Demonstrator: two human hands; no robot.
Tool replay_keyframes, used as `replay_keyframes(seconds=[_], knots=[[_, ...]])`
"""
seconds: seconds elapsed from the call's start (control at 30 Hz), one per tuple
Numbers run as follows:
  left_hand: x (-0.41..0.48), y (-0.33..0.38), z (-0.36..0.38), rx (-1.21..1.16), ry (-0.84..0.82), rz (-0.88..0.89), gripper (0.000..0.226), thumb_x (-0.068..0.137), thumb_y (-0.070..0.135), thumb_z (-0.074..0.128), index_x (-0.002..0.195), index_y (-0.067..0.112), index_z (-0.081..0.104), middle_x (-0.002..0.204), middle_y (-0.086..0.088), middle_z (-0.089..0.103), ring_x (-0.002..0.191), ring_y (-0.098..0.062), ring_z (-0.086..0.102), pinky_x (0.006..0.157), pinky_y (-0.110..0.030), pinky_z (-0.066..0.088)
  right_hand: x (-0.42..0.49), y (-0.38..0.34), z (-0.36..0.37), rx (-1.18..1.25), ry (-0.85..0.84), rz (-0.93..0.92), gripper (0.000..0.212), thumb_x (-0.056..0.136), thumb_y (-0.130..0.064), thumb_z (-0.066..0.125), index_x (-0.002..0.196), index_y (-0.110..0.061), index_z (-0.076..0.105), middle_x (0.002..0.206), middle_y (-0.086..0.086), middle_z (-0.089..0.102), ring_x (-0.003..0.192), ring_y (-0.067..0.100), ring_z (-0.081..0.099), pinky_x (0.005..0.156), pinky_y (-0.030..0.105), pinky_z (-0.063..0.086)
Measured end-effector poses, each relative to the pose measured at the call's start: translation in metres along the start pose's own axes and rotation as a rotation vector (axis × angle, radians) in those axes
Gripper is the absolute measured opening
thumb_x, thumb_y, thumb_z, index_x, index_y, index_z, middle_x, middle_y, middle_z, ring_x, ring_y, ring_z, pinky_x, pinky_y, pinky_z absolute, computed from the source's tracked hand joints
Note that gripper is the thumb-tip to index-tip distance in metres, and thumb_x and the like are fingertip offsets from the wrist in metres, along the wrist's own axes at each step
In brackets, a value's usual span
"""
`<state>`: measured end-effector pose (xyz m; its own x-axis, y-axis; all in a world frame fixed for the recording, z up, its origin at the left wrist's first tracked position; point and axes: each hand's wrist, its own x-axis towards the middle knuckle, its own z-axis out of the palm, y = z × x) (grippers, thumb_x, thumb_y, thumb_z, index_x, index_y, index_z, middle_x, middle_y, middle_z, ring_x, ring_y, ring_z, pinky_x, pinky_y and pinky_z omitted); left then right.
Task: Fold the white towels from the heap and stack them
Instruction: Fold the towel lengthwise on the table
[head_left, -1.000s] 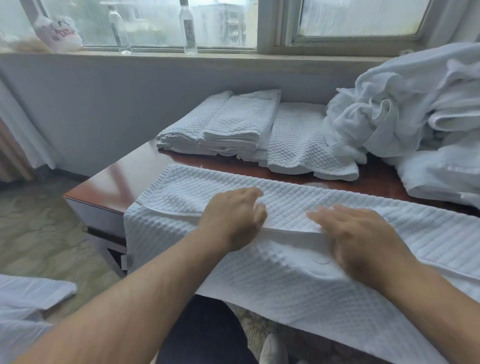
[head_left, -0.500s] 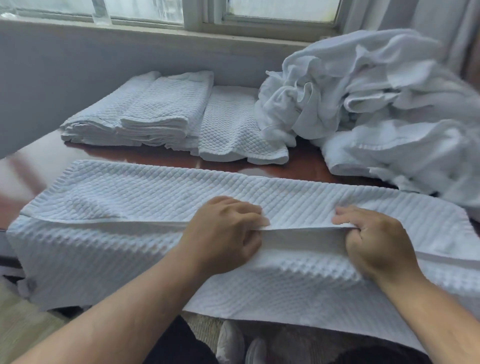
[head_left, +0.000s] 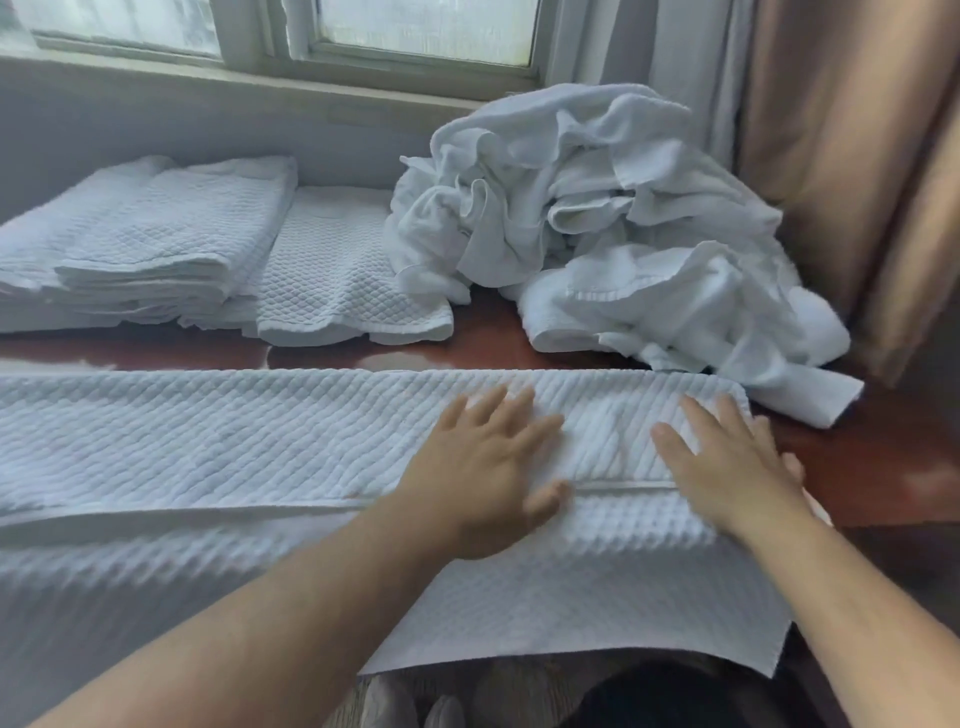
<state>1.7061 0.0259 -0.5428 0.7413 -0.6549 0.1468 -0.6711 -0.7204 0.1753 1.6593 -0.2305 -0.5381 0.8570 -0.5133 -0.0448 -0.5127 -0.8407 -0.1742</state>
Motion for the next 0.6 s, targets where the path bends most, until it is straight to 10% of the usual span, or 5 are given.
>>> replay_keyframes(seconds=[0.23,0.37,0.6], knots=[[-0.004,-0.002,0.003,-0.084,0.154,0.087,0.055,0.087,0.072,0.034,0.127,0.048,0.063,0.143,0.02,0.054,0.135,-0.009,0.046,0.108,-0.032,0.038,0.008,0.009,0.0,0.291,0.27,0.203,0.065,0.094,-0.05,0.051,0.149,-0.018,0.039,0.143,0.013,0.053,0.13,0.039,0.038,0.104,0.051,0.03],[-0.008,0.007,0.003,-0.019,0.282,0.15,0.037,0.097,0.049,0.04,0.084,0.026,0.065,0.09,0.013,0.064,0.09,-0.008,0.062,0.06,-0.03,0.052,0.005,0.007,0.0,0.403,0.385,0.177,0.055,0.09,-0.036,0.06,0.141,-0.022,0.042,0.136,0.008,0.058,0.126,0.038,0.041,0.102,0.05,0.03],[-0.011,0.011,0.003,-0.014,0.303,0.167,0.036,0.102,0.04,0.042,0.095,0.024,0.073,0.098,0.011,0.073,0.089,-0.012,0.069,0.062,-0.036,0.054,0.009,0.027,-0.003,0.1,0.313,0.262,0.068,0.092,-0.06,0.033,0.133,-0.007,0.042,0.125,0.019,0.063,0.118,0.041,0.055,0.095,0.05,0.037]])
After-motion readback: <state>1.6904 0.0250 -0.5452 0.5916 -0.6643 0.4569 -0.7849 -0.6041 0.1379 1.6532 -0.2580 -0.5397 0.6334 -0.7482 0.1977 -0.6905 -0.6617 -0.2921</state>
